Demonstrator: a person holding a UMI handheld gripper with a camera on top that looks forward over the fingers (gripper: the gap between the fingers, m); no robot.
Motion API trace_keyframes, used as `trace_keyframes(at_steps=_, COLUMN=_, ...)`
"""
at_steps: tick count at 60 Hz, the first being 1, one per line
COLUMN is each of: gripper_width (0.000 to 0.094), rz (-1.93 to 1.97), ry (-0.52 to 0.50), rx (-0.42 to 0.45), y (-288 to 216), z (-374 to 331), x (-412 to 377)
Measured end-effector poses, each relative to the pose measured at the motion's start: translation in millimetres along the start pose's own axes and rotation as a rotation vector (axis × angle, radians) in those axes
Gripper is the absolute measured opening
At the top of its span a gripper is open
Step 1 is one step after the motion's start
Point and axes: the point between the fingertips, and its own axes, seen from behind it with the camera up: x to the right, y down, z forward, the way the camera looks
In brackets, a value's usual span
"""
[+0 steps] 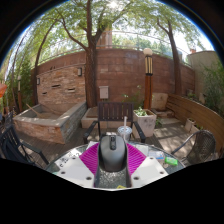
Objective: Arrange mouse
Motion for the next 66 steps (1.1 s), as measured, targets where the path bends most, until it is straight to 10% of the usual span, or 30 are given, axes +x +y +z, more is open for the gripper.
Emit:
trace_keyframes(at_steps=14, gripper_width=0.0361, rz=-0.026, ry=-0.173, rx=-0.206, y=129.1, z=-7.6, x=-187.7)
trace_keyframes(at_steps=31, gripper_width=0.0497, rz=-0.020, ry=-0.141, rx=-0.418, y=259.5, z=12.6, x=-223.0)
trace_keyframes(at_steps=40, gripper_width=0.0869, rz=-0.069, ry=-0.110, rx=-0.407, y=234.9, z=-14.7, x=-219.0)
trace_keyframes(at_steps=66, gripper_width=0.0856, rz=-0.149, ry=-0.046, rx=-0.331, y=112.0, z=-174.4, x=-213.6)
